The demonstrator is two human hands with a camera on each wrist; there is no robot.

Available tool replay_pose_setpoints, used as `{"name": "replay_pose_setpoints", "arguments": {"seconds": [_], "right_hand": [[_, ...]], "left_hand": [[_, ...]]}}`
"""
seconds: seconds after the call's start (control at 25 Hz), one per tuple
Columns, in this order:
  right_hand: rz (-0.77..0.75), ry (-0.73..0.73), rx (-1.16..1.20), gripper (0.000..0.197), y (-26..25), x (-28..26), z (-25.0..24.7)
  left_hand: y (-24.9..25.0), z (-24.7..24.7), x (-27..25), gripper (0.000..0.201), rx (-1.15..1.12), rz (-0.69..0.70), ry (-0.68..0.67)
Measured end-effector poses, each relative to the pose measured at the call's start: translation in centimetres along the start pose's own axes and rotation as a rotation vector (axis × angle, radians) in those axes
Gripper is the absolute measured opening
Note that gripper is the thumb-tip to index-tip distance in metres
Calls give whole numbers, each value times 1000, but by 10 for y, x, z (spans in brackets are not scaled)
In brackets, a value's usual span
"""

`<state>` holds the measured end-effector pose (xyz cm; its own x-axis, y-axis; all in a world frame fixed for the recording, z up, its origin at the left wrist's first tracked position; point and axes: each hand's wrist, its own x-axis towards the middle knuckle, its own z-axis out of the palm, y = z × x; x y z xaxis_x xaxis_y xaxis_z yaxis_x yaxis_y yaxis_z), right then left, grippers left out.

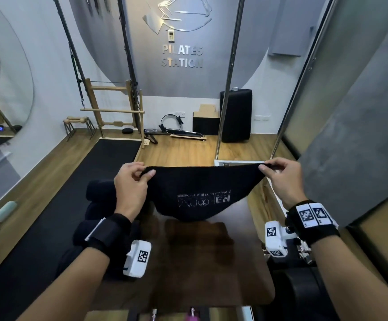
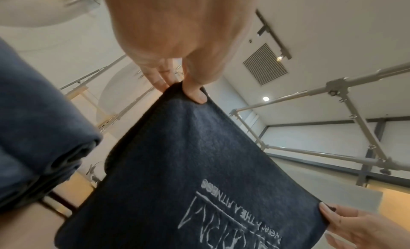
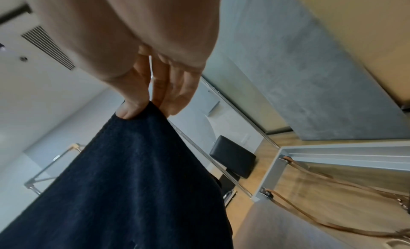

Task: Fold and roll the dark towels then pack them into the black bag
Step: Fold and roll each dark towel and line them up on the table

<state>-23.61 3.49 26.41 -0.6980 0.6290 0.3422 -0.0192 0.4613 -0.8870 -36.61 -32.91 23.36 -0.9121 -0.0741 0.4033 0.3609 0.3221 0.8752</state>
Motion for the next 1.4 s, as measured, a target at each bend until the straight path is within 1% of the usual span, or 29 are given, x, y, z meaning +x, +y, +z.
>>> {"name": "replay_pose_setpoints", "arguments": {"seconds": [0.08, 0.12, 0.2, 0.28, 0.36, 0.4, 0.44, 0.52, 0.56, 0.68, 0.76, 0.84, 0.92, 0.96, 1.04, 1.12, 1.2, 1.28, 1.4], "right_hand": [[-29, -3, 11, 15, -23, -11, -14], [-37, -29, 22, 13, -33, -17, -20], [-42, -87, 61, 14, -49, -28, -30], [-14, -120, 106, 16, -62, -38, -42], [34, -161, 147, 13, -71, -47, -52], [43, -151, 176, 14, -74, -51, -54], [30, -108, 198, 14, -77, -54, -55], [-14, -20, 218, 8, -84, -61, -48], [-28, -7, 232, 4, -88, -64, -43], [-47, 7, 310, 12, -93, -68, -34], [-59, 12, 338, 18, -96, -72, -33], [-56, 31, 334, 17, -95, -77, -34], [-2, 29, 297, 6, -96, -84, -36], [24, 23, 252, 4, -95, -87, -39], [62, 22, 163, 12, -92, -90, -45], [89, 26, 174, 14, -93, -91, -52], [104, 24, 215, 17, -97, -90, -58], [108, 25, 248, 20, -100, -89, -61], [99, 32, 232, 22, -96, -85, -59]], "left_hand": [[14, -19, -2, 21, -49, 48, 20], [21, -27, -3, 23, -82, 61, 35], [33, -41, -6, 25, -163, 61, 57], [44, -55, -10, 23, -243, 58, 47], [49, -66, -15, 22, -298, 49, 23], [50, -69, -17, 21, -317, 36, 9], [51, -71, -20, 20, -338, 17, -7], [54, -71, -23, 17, -400, -28, -30], [56, -70, -24, 15, -446, -57, -38], [63, -72, -25, 9, -604, -131, -58], [64, -75, -26, 2, -649, -108, -83], [62, -78, -30, 6, -657, -88, -105], [59, -84, -37, 11, -630, -126, -120], [58, -87, -40, 15, -586, -140, -115], [54, -93, -46, 21, -466, -124, -86], [52, -97, -50, 18, -404, -88, -78], [54, -101, -53, 18, -401, -59, -79], [56, -103, -53, 22, -391, -37, -76], [58, -99, -51, 26, -386, -63, -104]]}}
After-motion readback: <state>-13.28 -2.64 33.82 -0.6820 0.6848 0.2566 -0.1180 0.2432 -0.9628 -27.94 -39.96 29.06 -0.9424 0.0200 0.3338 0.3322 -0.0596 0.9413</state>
